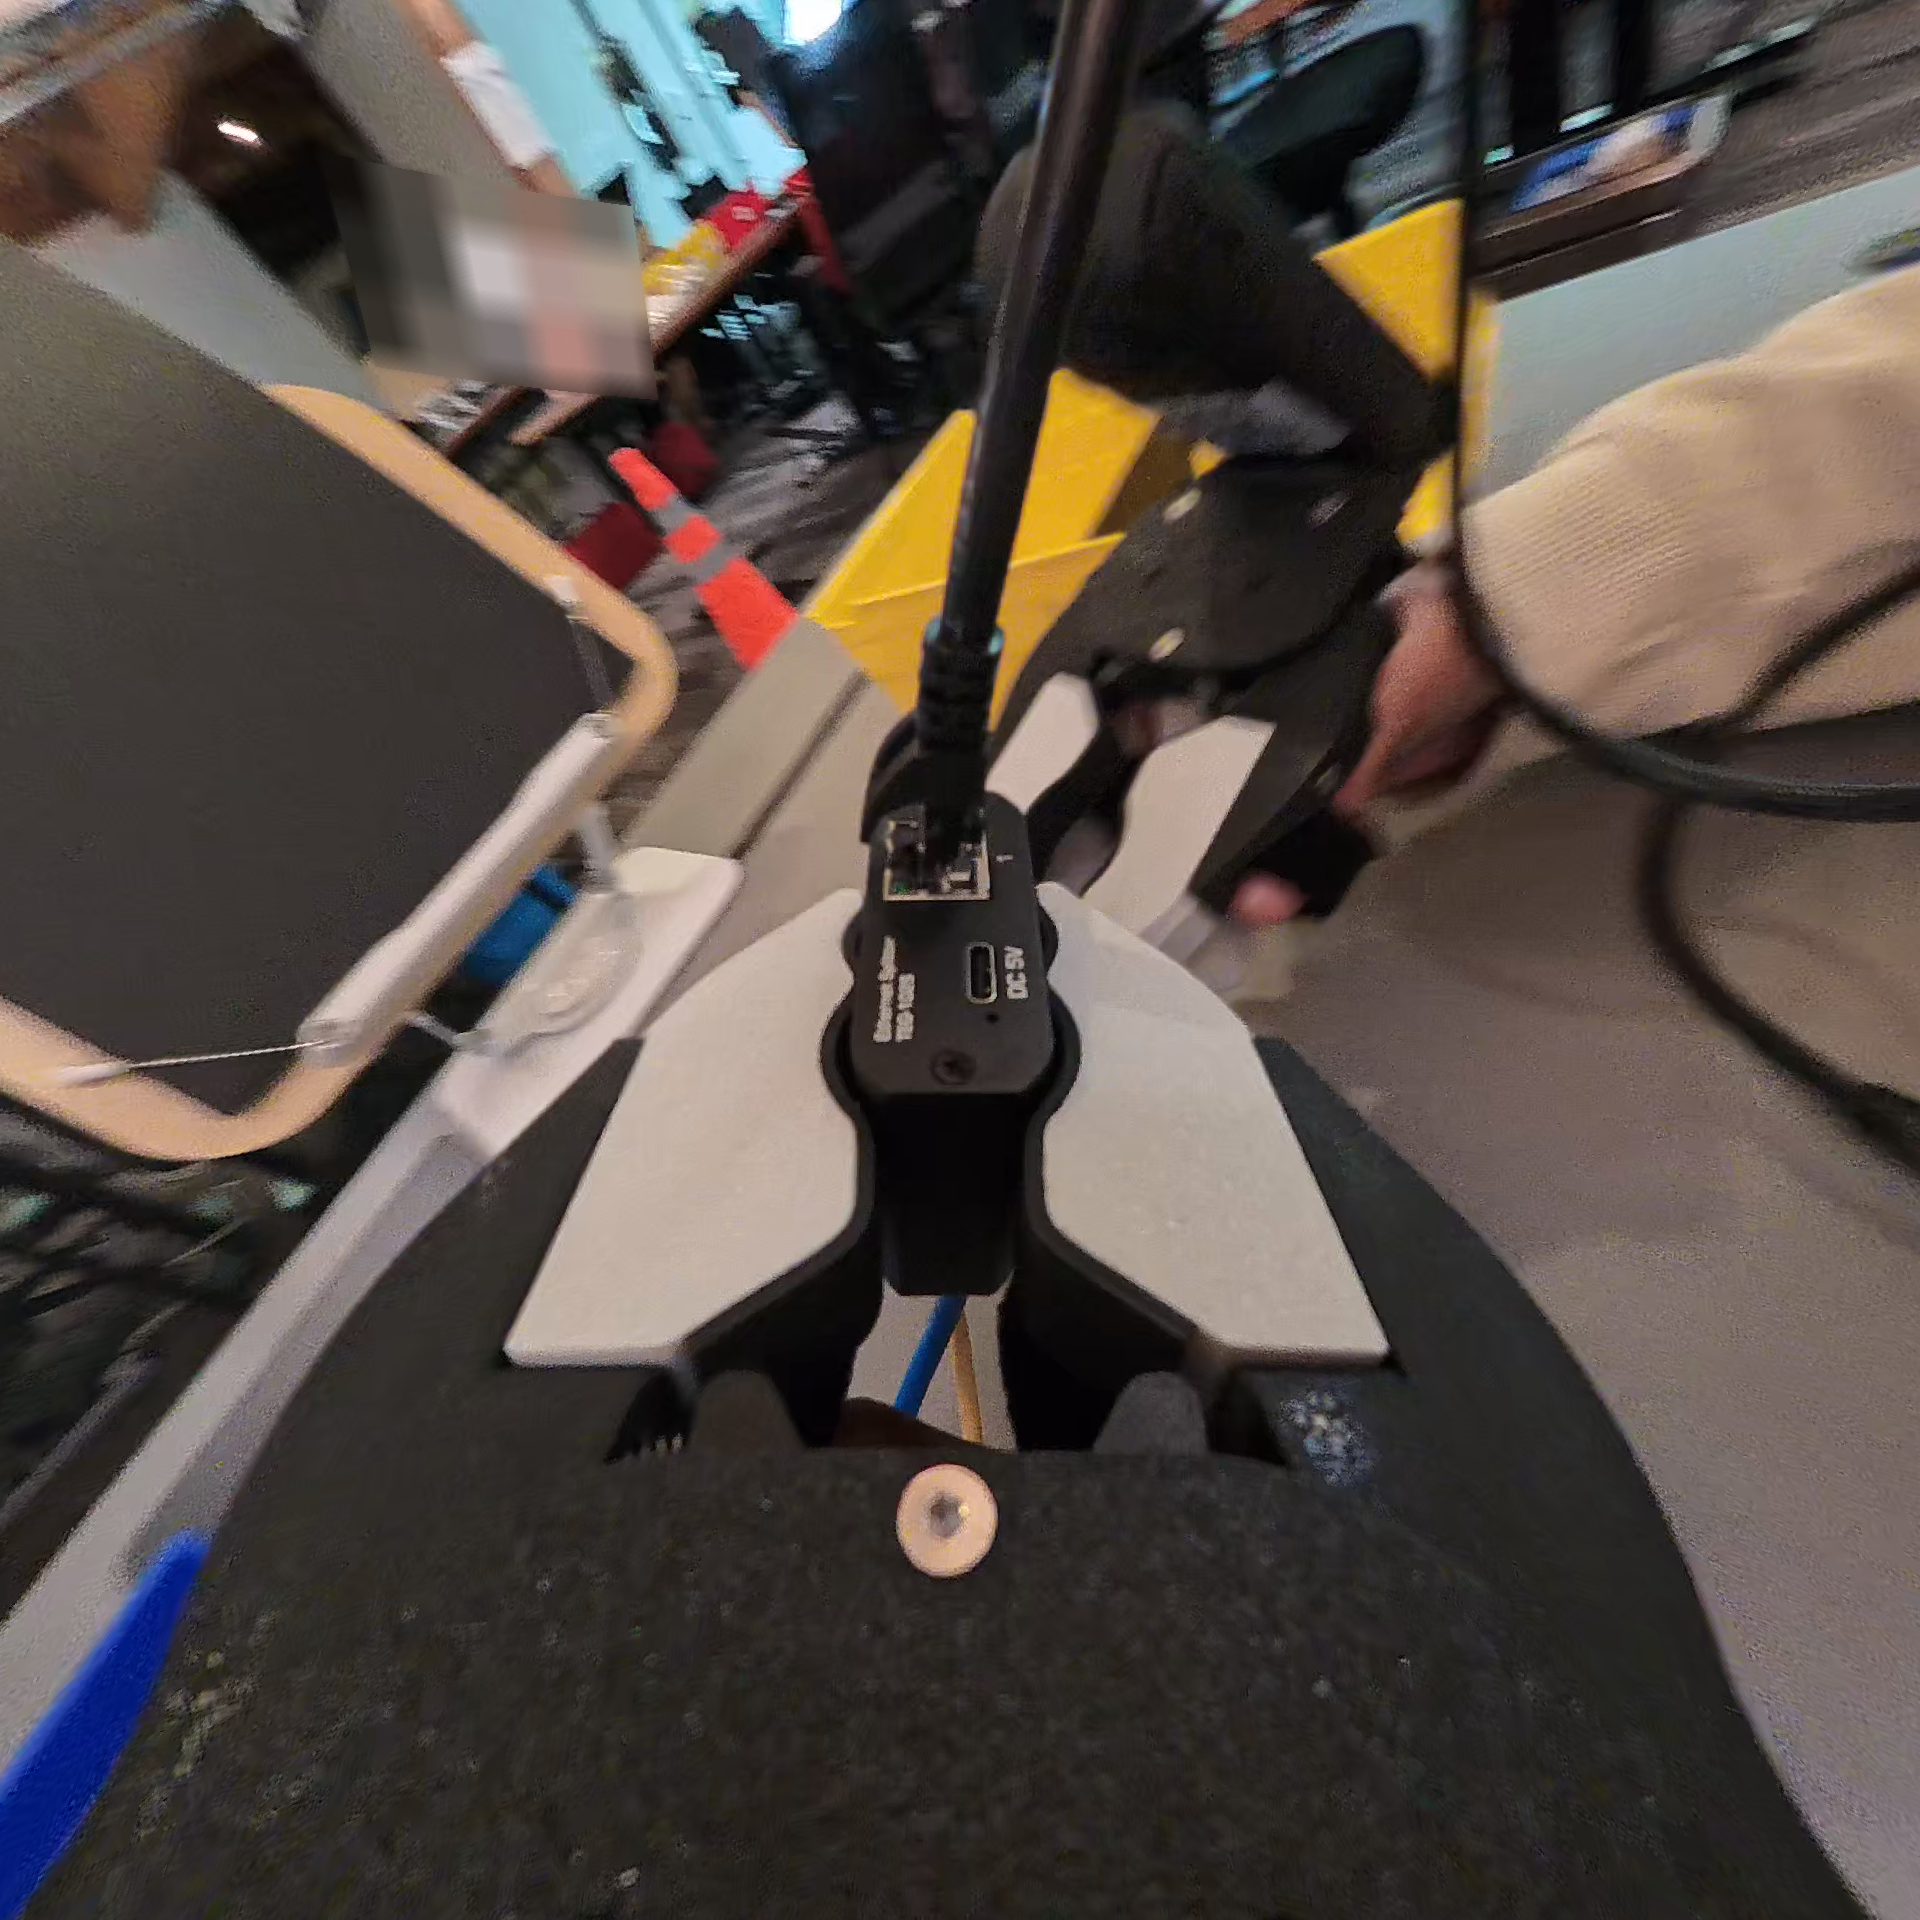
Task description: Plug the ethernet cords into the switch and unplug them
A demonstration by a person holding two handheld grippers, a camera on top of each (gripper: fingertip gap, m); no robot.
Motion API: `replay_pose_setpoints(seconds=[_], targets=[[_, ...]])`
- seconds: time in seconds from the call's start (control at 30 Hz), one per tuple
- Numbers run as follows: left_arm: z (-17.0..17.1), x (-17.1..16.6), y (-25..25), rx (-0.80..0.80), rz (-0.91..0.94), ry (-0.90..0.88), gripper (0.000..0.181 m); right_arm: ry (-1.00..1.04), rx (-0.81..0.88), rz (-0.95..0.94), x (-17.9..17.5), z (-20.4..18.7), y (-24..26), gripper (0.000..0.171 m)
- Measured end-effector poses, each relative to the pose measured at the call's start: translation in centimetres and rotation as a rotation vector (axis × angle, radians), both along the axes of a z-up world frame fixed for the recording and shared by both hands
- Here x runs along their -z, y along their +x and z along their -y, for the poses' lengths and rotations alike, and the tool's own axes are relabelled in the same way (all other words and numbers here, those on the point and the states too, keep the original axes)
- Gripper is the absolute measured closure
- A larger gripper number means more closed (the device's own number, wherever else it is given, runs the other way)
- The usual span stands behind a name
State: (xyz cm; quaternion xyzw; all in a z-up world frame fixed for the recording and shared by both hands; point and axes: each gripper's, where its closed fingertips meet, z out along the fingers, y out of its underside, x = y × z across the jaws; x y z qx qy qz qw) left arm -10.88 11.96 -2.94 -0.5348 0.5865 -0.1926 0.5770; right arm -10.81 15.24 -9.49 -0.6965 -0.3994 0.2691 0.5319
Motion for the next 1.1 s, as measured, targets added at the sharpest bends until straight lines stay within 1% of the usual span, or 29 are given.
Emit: replay_pose_setpoints(seconds=[0.03, 0.1, 0.17, 0.23, 0.27, 0.3, 0.33, 0.4, 0.47, 0.53, 0.57, 0.63, 0.7, 0.77, 0.8, 0.87, 0.93, 1.0, 1.1], targets=[[-1.0, -0.4, -0.1, -0.042, 0.015, 0.04, 0.156, -0.034, 0.06, -0.033, -1.0, -0.3, 1.1, 0.137], [-1.9, -0.2, 0.5, -0.079, 0.036, 0.082, 0.156, -0.022, 0.148, -0.119, -4.6, 0.0, 3.1, 0.136], [-1.8, 1.1, 1.8, -0.063, 0.053, 0.077, 0.156, 0.066, 0.246, -0.196, -9.7, 0.3, 6.0, 0.139], [-1.8, 2.8, 3.2, -0.061, 0.062, 0.06, 0.156, 0.14, 0.322, -0.196, -14.6, 0.5, 9.5, 0.138], [-1.8, 3.8, 3.9, -0.052, 0.053, 0.07, 0.156, 0.19, 0.342, -0.157, -16.8, 0.7, 11.0, 0.139], [-2.2, 4.6, 4.4, -0.067, 0.03, 0.106, 0.156, 0.246, 0.368, -0.077, -18.5, 0.8, 12.5, 0.138], [-3.0, 5.3, 5.0, -0.103, -0.002, 0.151, 0.156, 0.286, 0.406, 0.035, -19.7, 0.6, 14.1, 0.134], [-4.0, 6.1, 6.2, -0.128, -0.044, 0.21, 0.156, 0.277, 0.358, 0.261, -20.4, 1.3, 15.4, 0.123], [-4.5, 6.3, 7.3, -0.121, -0.052, 0.283, 0.156, 0.265, 0.316, 0.445, -20.6, 2.0, 16.1, 0.123], [-4.5, 6.8, 7.7, -0.121, -0.076, 0.34, 0.156, 0.243, 0.22, 0.577, -19.4, 3.0, 14.9, 0.121], [-4.2, 7.1, 7.8, -0.107, -0.092, 0.349, 0.156, 0.225, 0.156, 0.62, -18.2, 3.6, 13.6, 0.12], [-3.9, 7.1, 7.7, -0.102, -0.098, 0.374, 0.156, 0.226, 0.009, 0.693, -14.6, 5.1, 9.8, 0.119], [-3.5, 7.4, 7.4, -0.095, -0.103, 0.348, 0.156, 0.238, -0.099, 0.754, -10.1, 6.4, 6.1, 0.122], [-3.2, 7.8, 7.1, -0.093, -0.112, 0.344, 0.156, 0.271, -0.137, 0.892, -5.6, 6.3, 4.7, 0.122], [-3.1, 8.1, 7.0, -0.094, -0.124, 0.356, 0.156, 0.315, -0.125, 0.967, -4.2, 5.5, 4.8, 0.122], [-3.0, 8.8, 6.7, -0.096, -0.148, 0.361, 0.156, 0.309, -0.134, 1.045, -1.7, 4.6, 5.2, 0.127], [-2.9, 9.1, 6.7, -0.099, -0.158, 0.348, 0.156, 0.333, -0.154, 1.076, -0.5, 4.0, 5.1, 0.133], [-2.7, 8.9, 6.9, -0.086, -0.158, 0.343, 0.156, 0.384, -0.174, 1.113, 0.1, 3.8, 4.9, 0.143], [-2.5, 9.2, 7.0, -0.079, -0.18, 0.351, 0.156, 0.416, -0.17, 1.165, 0.6, 3.5, 5.3, 0.153]])
